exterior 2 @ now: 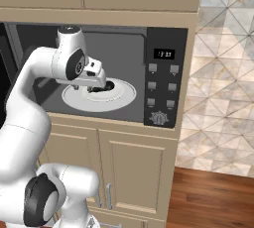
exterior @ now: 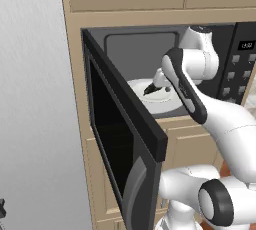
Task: Pick the eggplant from the microwave and place it on plate located on the counter.
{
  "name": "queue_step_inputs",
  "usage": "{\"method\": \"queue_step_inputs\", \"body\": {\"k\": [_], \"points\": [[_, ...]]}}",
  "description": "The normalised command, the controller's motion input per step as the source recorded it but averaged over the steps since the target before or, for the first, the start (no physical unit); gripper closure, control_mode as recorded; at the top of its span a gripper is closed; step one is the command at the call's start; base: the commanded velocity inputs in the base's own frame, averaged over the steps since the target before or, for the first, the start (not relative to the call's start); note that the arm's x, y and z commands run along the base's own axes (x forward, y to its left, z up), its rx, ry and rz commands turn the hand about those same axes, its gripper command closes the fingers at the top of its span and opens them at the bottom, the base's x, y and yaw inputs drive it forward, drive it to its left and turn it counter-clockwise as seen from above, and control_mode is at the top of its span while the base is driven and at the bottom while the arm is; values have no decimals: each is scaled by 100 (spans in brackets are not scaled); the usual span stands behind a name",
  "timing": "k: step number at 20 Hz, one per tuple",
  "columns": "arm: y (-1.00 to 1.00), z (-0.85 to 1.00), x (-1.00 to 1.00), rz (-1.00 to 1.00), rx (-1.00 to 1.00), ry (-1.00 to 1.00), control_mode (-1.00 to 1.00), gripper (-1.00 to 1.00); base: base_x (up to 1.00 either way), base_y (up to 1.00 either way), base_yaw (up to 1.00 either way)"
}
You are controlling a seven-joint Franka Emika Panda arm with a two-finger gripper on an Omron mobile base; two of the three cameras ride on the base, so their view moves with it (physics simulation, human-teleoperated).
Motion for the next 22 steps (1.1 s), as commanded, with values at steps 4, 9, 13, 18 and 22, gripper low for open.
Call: {"method": "queue_step_inputs", "body": {"k": [4,9,13,18,22], "points": [[5,-14,0,-3,0,-2,-100,-100,0,0,0],[15,-21,19,-24,0,-10,-100,-100,0,0,0],[9,-14,40,-31,0,-11,-100,-100,0,0,0],[0,-12,43,-26,0,-6,-100,-100,0,0,0],[0,0,52,-15,0,0,-100,-100,0,0,0]]}}
